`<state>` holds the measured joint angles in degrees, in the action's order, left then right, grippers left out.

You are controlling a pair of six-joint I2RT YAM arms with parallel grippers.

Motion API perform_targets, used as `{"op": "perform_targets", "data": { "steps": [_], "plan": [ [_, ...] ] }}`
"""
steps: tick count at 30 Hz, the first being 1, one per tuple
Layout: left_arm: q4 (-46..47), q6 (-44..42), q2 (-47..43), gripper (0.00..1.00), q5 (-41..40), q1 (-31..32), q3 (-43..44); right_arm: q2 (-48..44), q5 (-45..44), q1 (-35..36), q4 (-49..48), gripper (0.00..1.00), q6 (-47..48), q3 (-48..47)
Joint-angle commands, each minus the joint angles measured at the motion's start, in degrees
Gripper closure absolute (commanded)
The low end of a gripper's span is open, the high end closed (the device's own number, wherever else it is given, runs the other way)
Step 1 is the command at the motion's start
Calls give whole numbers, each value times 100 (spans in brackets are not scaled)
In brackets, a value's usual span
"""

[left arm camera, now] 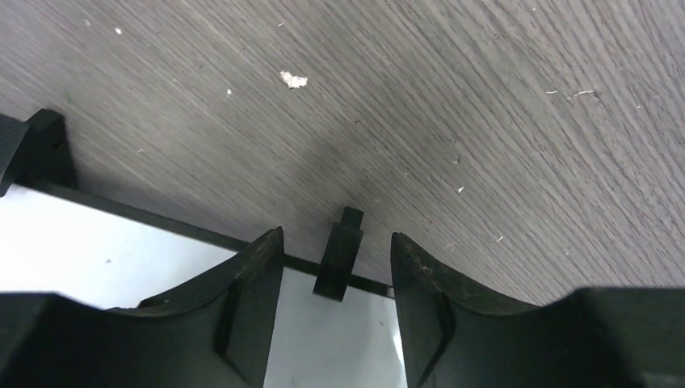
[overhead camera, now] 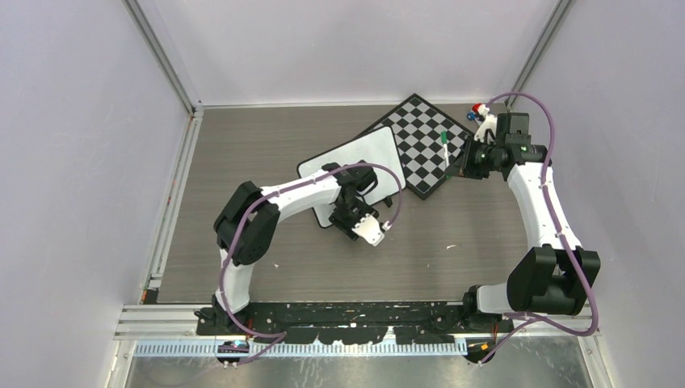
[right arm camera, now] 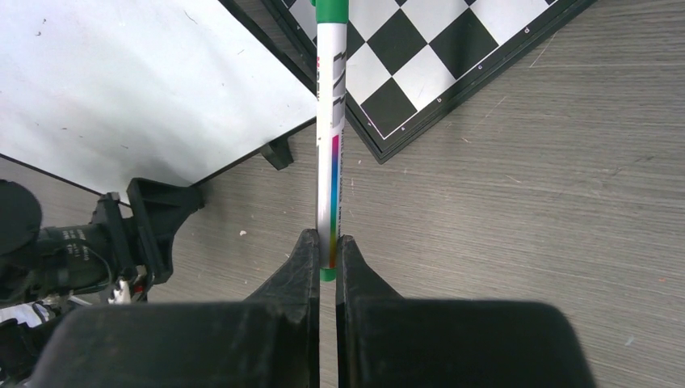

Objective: Write a sentence on the whiteboard
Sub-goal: Pick up the whiteboard marker at the center of the board.

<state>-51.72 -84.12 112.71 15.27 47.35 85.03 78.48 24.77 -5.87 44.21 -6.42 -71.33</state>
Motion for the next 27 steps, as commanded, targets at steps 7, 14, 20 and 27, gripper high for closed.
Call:
{"op": "perform_targets", "data": {
  "steps": [7, 14, 20, 27],
  "plan": [
    [-75, -530, 259, 75, -93, 74, 171, -123, 203, -98, -167, 100, -13, -3],
    [-233, -513, 107, 92, -87, 554, 128, -113, 239, -137, -158, 100, -4, -50],
    [-543, -479, -7, 94, 52, 913, 117, -131, 275, -182, -154, 100, 11, -38],
    [-950, -567, 24, 94, 106, 1246, 265, -191, 316, -195, -114, 100, 13, -13]
  ]
}}
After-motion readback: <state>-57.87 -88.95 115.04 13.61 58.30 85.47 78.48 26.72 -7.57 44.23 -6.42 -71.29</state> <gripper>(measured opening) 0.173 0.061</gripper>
